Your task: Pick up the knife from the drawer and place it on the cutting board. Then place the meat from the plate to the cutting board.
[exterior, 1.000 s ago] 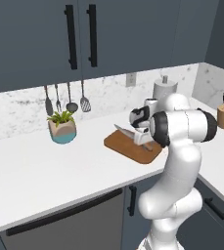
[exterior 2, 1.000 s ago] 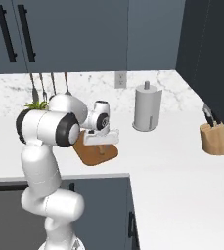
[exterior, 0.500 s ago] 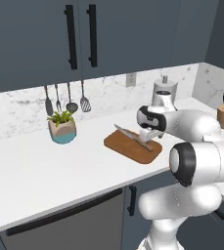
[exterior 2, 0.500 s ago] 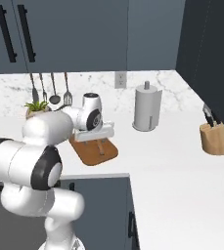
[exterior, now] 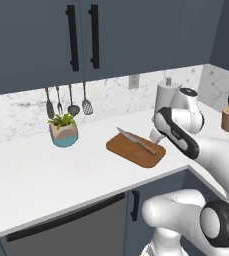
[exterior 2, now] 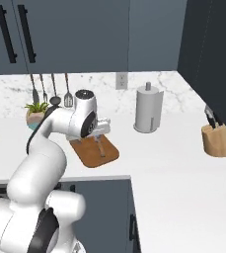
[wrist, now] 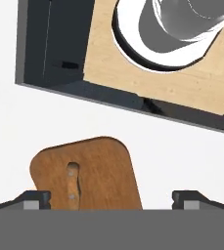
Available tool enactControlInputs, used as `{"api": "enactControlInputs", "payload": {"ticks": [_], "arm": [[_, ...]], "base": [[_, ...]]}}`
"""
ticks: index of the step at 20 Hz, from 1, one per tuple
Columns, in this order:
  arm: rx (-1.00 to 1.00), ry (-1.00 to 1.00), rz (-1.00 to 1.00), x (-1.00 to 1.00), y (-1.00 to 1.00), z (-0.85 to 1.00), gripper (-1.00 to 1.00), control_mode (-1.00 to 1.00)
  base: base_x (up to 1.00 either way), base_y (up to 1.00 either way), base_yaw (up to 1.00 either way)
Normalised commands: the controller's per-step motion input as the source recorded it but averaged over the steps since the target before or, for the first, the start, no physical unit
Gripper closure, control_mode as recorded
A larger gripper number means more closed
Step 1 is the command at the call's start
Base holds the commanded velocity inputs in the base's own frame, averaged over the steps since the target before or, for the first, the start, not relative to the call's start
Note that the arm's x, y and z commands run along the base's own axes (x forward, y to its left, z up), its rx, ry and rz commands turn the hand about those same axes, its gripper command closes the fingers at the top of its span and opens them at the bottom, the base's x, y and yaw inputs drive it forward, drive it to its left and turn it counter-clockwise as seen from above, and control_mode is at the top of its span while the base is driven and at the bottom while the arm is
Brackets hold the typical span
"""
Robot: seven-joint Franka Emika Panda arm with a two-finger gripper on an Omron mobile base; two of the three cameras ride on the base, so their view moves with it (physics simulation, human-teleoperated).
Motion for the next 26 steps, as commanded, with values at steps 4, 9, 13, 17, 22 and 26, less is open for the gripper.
{"api": "enactControlInputs", "payload": {"ticks": [4, 9, 13, 17, 22, 26], "arm": [[0.11, -0.04, 0.03, -0.54, 0.02, 0.40, -1.00, -1.00], [0.00, 0.00, 0.00, 0.00, 0.00, 0.00, -1.00, 1.00], [0.00, 0.00, 0.00, 0.00, 0.00, 0.00, -1.00, 1.00], [0.00, 0.00, 0.00, 0.00, 0.00, 0.00, -1.00, 1.00], [0.00, 0.00, 0.00, 0.00, 0.00, 0.00, -1.00, 1.00], [0.00, 0.00, 0.00, 0.00, 0.00, 0.00, -1.00, 1.00]], "base": [[0.00, 0.00, 0.00], [-0.97, 0.33, 0.33], [-0.78, 0.61, 0.64], [-0.56, 0.74, 0.65], [-0.24, 0.85, 0.60], [0.00, 1.00, 0.47]]}}
